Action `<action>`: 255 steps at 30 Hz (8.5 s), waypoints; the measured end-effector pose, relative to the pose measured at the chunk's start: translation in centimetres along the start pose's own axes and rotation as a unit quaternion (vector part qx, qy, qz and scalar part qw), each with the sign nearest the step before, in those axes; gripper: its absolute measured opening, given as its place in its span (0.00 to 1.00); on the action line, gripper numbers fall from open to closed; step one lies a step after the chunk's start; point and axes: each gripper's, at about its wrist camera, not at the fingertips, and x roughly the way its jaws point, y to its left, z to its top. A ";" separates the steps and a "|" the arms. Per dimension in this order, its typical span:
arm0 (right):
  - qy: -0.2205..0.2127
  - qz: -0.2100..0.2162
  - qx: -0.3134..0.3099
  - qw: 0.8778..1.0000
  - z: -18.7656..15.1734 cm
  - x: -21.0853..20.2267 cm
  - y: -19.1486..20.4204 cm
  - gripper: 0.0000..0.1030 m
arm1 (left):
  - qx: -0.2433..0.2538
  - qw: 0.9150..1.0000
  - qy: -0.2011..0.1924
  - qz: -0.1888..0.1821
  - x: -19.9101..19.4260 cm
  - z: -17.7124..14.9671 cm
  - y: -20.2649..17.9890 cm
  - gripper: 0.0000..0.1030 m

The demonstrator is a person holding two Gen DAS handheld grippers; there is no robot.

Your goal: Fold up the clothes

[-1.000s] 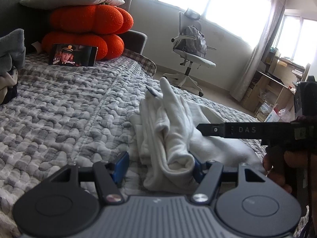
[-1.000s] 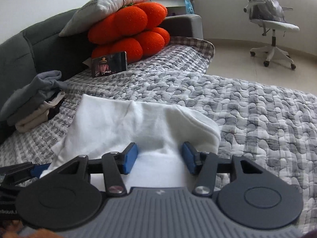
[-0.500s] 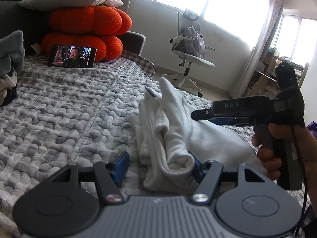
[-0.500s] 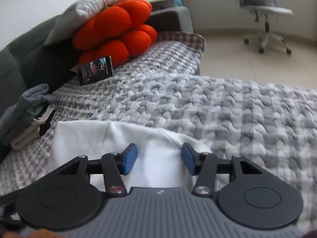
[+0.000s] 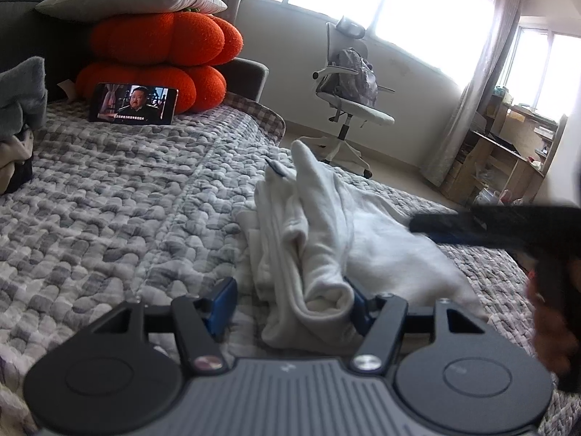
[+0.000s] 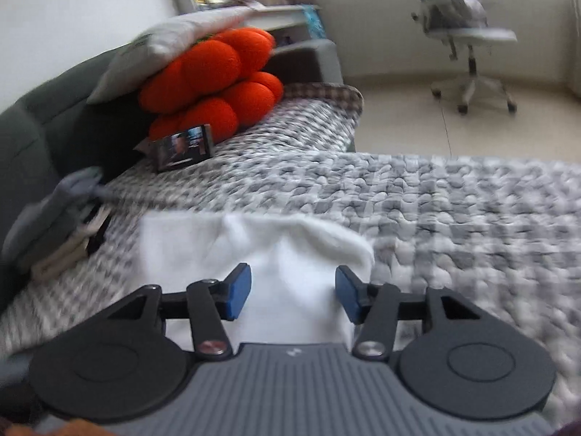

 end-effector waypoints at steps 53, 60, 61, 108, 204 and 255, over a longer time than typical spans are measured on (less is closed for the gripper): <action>-0.063 -0.085 0.027 0.994 -9.1 -4.3 0.4 0.71 | 0.035 0.999 -0.019 0.033 2.6 2.0 -2.5 0.55; -0.049 -0.114 -0.010 0.992 -9.5 -3.6 1.5 0.78 | 0.031 0.999 -0.014 0.030 2.7 2.1 -2.3 0.57; -0.048 -0.114 -0.010 0.992 -9.5 -3.6 1.4 0.78 | 0.032 0.999 -0.008 0.028 2.7 2.4 -2.3 0.58; -0.019 0.017 0.013 1.000 0.4 3.5 3.5 0.66 | -0.087 0.995 0.014 -0.048 0.9 6.2 5.7 0.75; -0.105 0.021 0.200 0.974 -5.6 -6.2 -2.5 0.41 | -0.046 0.997 0.006 -0.059 2.5 2.0 -0.1 0.86; -0.101 -0.069 -0.449 0.885 -13.1 -0.6 11.1 0.57 | -0.090 0.992 0.033 -0.084 3.4 1.8 1.1 0.89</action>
